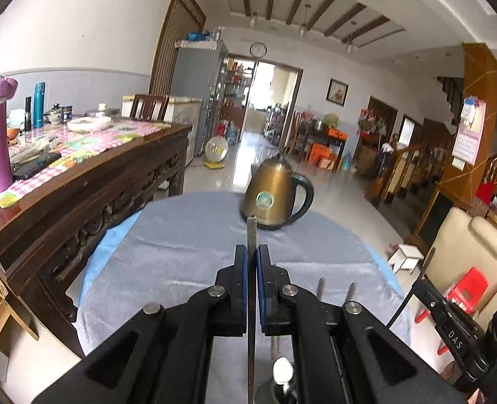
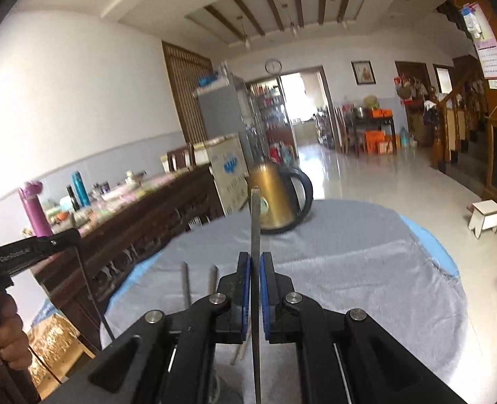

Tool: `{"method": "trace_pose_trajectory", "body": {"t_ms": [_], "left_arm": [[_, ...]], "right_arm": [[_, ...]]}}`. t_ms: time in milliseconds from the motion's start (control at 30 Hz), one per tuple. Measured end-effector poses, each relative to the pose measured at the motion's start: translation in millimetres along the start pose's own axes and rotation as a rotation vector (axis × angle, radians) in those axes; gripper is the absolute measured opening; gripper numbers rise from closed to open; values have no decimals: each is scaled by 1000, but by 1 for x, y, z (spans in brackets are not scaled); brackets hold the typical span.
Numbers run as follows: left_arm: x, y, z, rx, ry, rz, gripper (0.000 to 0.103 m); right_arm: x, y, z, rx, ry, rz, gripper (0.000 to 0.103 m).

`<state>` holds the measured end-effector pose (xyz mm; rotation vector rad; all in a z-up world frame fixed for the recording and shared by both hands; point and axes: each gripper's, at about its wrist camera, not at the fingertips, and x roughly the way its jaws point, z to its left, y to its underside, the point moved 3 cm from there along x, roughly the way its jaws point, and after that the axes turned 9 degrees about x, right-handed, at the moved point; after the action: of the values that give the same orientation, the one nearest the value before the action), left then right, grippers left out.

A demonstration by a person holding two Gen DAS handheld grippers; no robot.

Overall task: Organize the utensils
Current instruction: 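Lower the chopsticks into the grey cup and push them down with both tools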

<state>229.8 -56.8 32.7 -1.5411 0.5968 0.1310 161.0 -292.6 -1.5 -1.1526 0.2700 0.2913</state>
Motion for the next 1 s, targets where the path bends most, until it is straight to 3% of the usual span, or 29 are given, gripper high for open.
{"method": "trace_pose_trajectory", "body": {"t_ms": [433, 667, 1000], "left_arm": [[-35, -18, -17, -28, 42, -132, 5], [-26, -10, -24, -39, 65, -139, 5], [-3, 6, -22, -29, 28, -88, 5]], "right_arm": [[-44, -15, 27, 28, -144, -131, 7], [-27, 3, 38, -12, -161, -74, 7], [-8, 23, 38, -57, -139, 19, 7]]}}
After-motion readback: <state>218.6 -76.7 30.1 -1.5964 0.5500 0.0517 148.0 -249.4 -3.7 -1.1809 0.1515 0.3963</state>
